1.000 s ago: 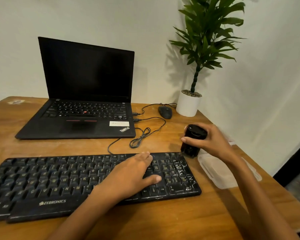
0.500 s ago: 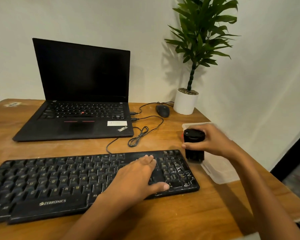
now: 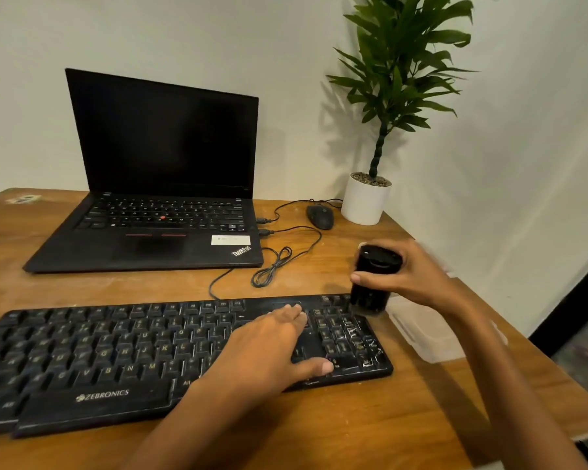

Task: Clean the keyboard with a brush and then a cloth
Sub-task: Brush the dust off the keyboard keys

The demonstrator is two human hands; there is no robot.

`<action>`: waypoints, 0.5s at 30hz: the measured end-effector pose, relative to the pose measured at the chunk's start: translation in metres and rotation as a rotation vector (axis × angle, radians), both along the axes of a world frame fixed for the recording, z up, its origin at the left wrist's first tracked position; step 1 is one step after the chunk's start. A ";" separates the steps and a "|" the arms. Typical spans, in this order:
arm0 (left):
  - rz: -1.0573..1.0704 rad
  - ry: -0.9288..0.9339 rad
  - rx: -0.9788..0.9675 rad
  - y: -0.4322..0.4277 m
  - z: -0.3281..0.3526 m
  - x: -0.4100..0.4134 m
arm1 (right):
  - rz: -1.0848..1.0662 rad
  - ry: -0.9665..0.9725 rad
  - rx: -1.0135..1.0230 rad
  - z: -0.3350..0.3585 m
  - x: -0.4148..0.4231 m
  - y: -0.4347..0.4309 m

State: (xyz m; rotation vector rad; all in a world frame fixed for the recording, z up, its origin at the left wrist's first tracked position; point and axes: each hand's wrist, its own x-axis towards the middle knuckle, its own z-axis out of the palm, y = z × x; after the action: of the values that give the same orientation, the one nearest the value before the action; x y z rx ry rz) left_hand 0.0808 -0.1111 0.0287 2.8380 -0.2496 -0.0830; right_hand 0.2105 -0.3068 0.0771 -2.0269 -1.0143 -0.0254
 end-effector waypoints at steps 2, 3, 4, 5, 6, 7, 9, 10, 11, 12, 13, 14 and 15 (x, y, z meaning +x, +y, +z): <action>0.006 -0.002 0.004 -0.001 0.000 0.000 | 0.063 0.025 0.062 0.001 -0.007 0.021; 0.008 -0.002 0.005 -0.001 0.001 -0.001 | 0.094 0.036 0.048 -0.001 -0.010 0.032; 0.010 0.000 0.002 -0.001 0.001 -0.002 | 0.120 0.038 0.015 -0.004 -0.012 0.041; 0.011 0.001 -0.002 0.000 0.000 -0.002 | 0.135 0.025 -0.016 -0.009 -0.012 0.046; 0.011 0.000 -0.006 0.001 0.000 -0.002 | 0.133 0.017 -0.035 -0.012 -0.011 0.044; 0.010 0.000 -0.010 0.001 0.000 -0.001 | 0.106 0.022 -0.041 -0.013 -0.006 0.036; 0.009 -0.001 -0.022 0.001 0.000 -0.001 | 0.024 0.066 -0.048 -0.010 0.002 0.012; 0.008 -0.004 -0.025 0.001 0.000 0.000 | -0.009 0.068 -0.057 -0.007 0.005 0.001; 0.007 -0.007 -0.025 0.001 0.000 0.000 | -0.028 0.053 -0.062 -0.004 0.007 -0.006; 0.006 -0.008 -0.024 0.001 0.000 -0.001 | -0.025 0.052 -0.043 -0.001 0.006 -0.007; 0.007 -0.009 -0.026 0.001 0.000 -0.001 | -0.001 0.065 0.000 0.000 0.004 -0.003; 0.009 -0.010 -0.029 0.001 0.000 -0.001 | 0.043 0.093 0.040 0.000 0.001 0.004; 0.010 -0.010 -0.031 0.001 0.000 -0.001 | 0.089 0.113 0.048 -0.003 0.000 0.011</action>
State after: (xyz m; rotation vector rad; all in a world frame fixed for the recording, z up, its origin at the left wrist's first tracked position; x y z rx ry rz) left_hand 0.0799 -0.1102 0.0284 2.8095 -0.2371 -0.0630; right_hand 0.2105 -0.2953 0.0740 -1.9158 -1.0217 0.1094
